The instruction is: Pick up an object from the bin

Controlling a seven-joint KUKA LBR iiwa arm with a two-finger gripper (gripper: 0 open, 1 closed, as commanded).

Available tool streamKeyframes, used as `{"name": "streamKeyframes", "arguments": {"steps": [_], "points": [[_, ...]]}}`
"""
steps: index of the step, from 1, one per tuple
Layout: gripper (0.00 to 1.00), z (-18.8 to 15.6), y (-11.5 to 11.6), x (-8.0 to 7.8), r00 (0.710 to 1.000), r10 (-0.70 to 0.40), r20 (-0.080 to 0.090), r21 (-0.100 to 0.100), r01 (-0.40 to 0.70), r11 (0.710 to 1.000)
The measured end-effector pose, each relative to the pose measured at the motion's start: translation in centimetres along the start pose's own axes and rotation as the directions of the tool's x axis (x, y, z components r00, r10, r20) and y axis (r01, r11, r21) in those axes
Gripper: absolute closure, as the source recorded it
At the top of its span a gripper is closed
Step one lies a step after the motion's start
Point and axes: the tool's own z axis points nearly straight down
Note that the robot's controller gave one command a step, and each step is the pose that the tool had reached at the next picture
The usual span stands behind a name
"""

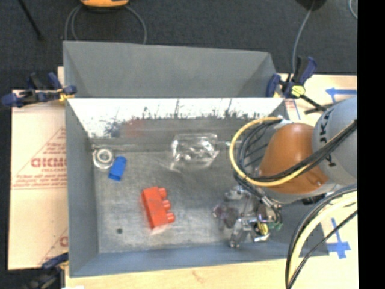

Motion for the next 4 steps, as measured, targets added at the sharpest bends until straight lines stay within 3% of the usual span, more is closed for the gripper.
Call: {"name": "streamKeyframes", "arguments": {"steps": [1, 2, 3, 4], "points": [[0.0, 0.6, -1.1, -1.6, 0.977, -0.213, -0.002, 0.001, 0.213, 0.977], [0.0, 0.9, -0.8, -1.6, 0.99, 0.14, 0.0, -0.004, -0.14, 0.99], [1.0, 0.8, -1.1, -1.9, 0.99, 0.14, 0.013, -0.001, -0.14, 0.99], [1.0, -13.0, -3.5, -3.8, 0.994, 0.109, 0.006, 0.001, -0.109, 0.994]]}}
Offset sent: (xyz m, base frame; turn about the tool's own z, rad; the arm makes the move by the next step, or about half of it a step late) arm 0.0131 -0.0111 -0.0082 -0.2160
